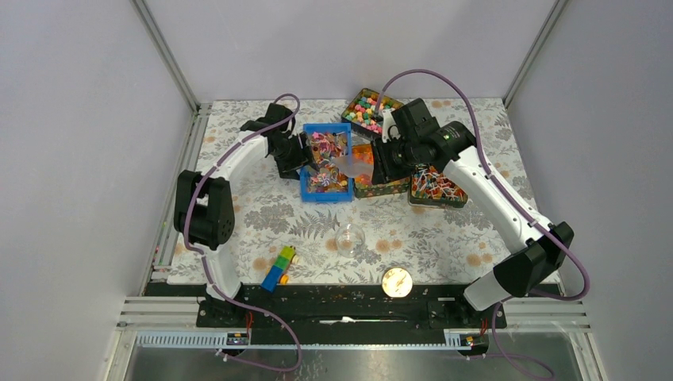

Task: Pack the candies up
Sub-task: Move the storage box to the center of the board, then pick up the packing bottle from the center of the board.

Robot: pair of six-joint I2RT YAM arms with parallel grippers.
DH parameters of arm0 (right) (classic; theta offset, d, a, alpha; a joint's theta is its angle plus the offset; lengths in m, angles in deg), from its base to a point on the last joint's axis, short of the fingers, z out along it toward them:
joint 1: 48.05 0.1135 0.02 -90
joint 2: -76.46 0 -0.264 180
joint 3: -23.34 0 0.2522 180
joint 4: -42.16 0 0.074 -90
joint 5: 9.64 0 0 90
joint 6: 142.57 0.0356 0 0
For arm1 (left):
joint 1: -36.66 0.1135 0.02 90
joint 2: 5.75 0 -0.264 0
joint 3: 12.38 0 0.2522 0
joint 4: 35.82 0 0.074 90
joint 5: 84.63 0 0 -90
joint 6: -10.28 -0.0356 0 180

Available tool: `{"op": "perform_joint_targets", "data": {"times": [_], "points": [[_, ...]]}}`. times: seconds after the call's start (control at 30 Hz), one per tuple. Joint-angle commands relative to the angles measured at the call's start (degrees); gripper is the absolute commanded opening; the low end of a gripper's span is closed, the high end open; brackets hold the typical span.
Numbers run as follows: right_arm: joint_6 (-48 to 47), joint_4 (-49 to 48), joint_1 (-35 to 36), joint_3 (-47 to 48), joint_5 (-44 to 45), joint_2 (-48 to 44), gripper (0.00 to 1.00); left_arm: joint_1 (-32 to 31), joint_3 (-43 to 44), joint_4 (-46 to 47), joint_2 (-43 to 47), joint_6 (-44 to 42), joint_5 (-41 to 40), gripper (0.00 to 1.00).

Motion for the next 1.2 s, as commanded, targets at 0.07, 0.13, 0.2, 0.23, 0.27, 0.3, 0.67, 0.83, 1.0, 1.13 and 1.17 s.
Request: {"op": "perform_joint_targets", "data": {"times": [0.07, 0.13, 0.2, 0.23, 0.27, 0.3, 0.67, 0.83, 1.0, 1.13, 1.17], "points": [[-3.4, 0.2, -0.4, 3.8, -0.6, 1.1, 0.00, -1.9, -3.4, 8.0, 0.3, 4.2, 8.8, 0.63], [-3.4, 0.1, -0.5, 4.7, -1.1, 1.9, 0.00, -2.3, -4.4, 9.5, 0.8, 5.1, 10.5, 0.64], [-3.2, 0.2, -0.5, 5.5, -1.3, 2.7, 0.00, -3.0, -4.9, 11.3, 1.1, 6.2, 12.6, 0.63], [-3.2, 0.2, -0.5, 5.9, -1.4, 3.0, 0.00, -3.4, -4.7, 11.3, 1.0, 6.1, 12.8, 0.64], [-3.1, 0.1, -0.5, 6.2, -1.4, 3.4, 0.00, -3.8, -4.4, 11.4, 1.0, 6.2, 12.9, 0.64], [-3.2, 0.2, -0.5, 6.5, -1.2, 3.6, 0.00, -4.1, -4.4, 11.4, 1.0, 6.3, 12.7, 0.64], [-2.8, 0.8, -2.3, 6.6, 2.4, 3.7, 0.00, -4.8, -8.4, 4.6, 6.8, 0.2, 8.9, 0.65], [-2.2, 1.2, -3.3, 5.6, 3.3, 3.7, 0.00, -7.7, -13.2, 2.4, 12.0, -3.1, 11.8, 0.64], [-0.4, 1.0, -4.9, 3.8, 4.5, 3.4, 0.00, -12.8, -15.5, 2.4, 13.8, -6.2, 14.5, 0.64], [0.3, 1.1, -7.0, 2.8, 4.4, 2.9, 0.00, -15.6, -14.5, 1.5, 11.7, -7.3, 13.6, 0.61], [0.5, 1.1, -7.5, 2.6, 4.3, 2.7, 0.00, -16.2, -14.1, 1.1, 11.2, -7.6, 12.6, 0.60]]}}
